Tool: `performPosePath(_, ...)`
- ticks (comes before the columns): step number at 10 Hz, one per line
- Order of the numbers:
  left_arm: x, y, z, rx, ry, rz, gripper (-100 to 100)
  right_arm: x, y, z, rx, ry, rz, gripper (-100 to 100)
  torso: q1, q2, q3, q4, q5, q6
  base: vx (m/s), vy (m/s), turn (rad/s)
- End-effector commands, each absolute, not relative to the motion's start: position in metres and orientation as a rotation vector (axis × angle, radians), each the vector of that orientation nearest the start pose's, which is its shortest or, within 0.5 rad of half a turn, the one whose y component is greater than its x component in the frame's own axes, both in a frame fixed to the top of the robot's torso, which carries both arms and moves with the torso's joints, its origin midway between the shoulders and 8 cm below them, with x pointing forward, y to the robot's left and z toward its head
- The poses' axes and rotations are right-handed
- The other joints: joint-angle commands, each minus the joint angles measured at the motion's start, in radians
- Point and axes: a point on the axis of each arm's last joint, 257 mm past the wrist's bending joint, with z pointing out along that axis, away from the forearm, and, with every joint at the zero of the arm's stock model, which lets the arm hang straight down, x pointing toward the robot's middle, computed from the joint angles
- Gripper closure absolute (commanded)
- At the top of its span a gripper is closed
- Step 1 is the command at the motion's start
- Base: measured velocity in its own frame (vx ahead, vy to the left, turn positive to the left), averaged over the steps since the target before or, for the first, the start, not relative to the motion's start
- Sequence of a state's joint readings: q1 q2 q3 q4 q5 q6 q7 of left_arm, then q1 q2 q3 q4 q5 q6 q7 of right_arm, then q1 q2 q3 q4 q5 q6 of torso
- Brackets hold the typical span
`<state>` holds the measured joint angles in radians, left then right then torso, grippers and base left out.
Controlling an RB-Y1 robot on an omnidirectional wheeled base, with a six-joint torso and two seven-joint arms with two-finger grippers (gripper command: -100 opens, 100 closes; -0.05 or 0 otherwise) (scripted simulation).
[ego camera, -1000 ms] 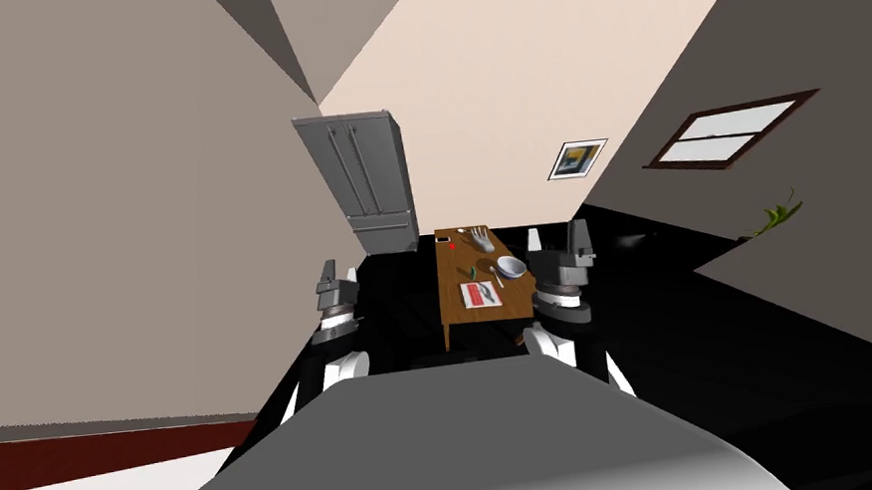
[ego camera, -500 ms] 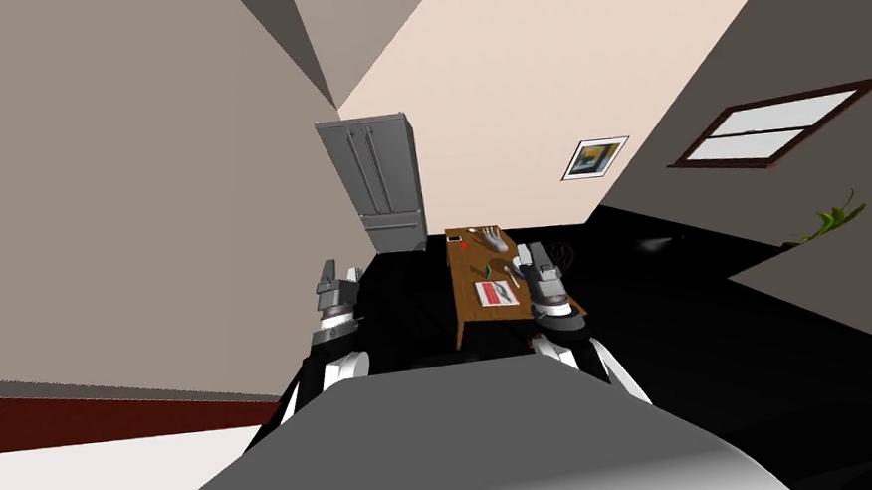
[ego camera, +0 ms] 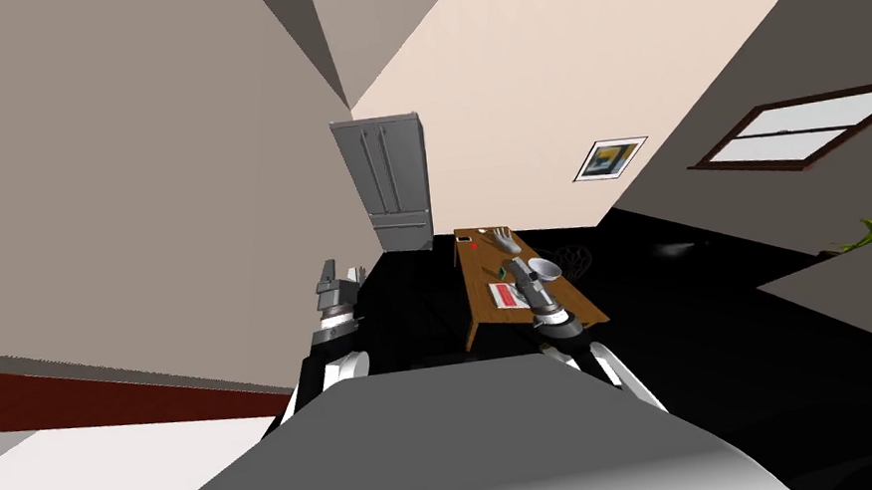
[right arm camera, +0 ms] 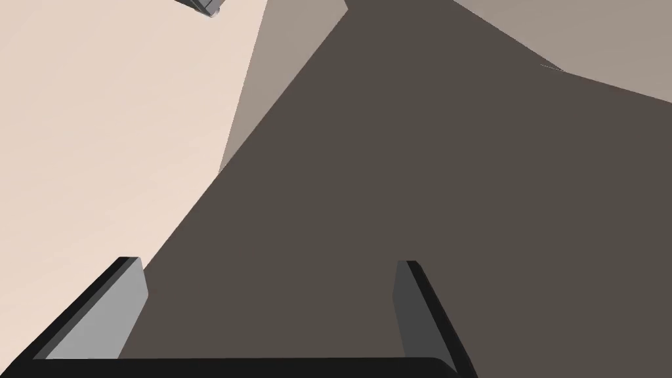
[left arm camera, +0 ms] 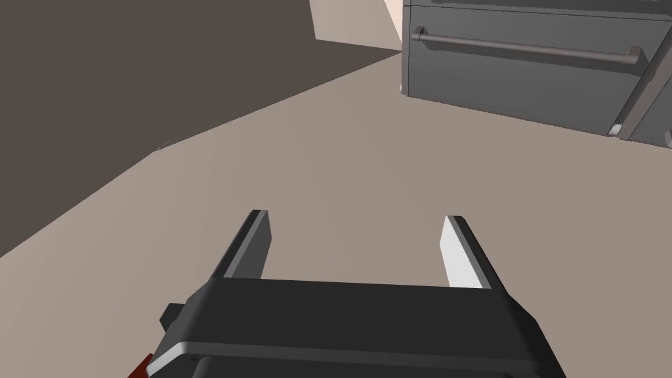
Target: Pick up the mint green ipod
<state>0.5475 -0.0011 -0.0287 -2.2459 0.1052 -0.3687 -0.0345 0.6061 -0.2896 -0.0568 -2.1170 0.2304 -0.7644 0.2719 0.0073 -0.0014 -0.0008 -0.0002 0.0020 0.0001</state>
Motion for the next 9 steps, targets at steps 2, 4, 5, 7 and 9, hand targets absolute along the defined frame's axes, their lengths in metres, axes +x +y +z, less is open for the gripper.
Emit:
performPosePath(2, 0.365, 0.290, -0.035, -0.884, 0.702, -1.298, 0, 0.321, -0.246, -0.076, 0.037, 1.089, 0.801, -100, 0.000, -0.001, 0.000, 0.000, 0.000, 0.000, 0.039, 0.105, 0.043)
performPosePath(4, 0.365, 0.290, -0.035, -0.884, 0.702, -1.298, 0, 0.321, -0.244, -0.101, -0.032, 1.159, 0.738, -100, -0.002, -0.002, -0.001, 0.000, -0.001, 0.000, 0.070, 0.083, 0.035)
performPosePath(5, 0.365, 0.290, -0.035, -0.884, 0.702, -1.298, 0, 0.320, -0.245, -0.124, -0.091, 1.219, 0.684, -100, -0.003, -0.002, -0.001, 0.000, -0.001, 0.000, 0.074, 0.113, 0.073)
performPosePath(7, 0.365, 0.290, -0.035, -0.884, 0.702, -1.298, 0, 0.318, -0.245, -0.149, -0.169, 1.283, 0.627, -100, -0.001, -0.002, -0.001, 0.000, 0.000, 0.000, 0.070, 0.102, 0.023)
performPosePath(9, 0.365, 0.290, -0.035, -0.884, 0.702, -1.298, 0, 0.314, -0.243, -0.173, -0.263, 1.341, 0.573, -100, -0.002, -0.002, -0.001, -0.001, 0.000, 0.000, 0.085, 0.079, 0.030)
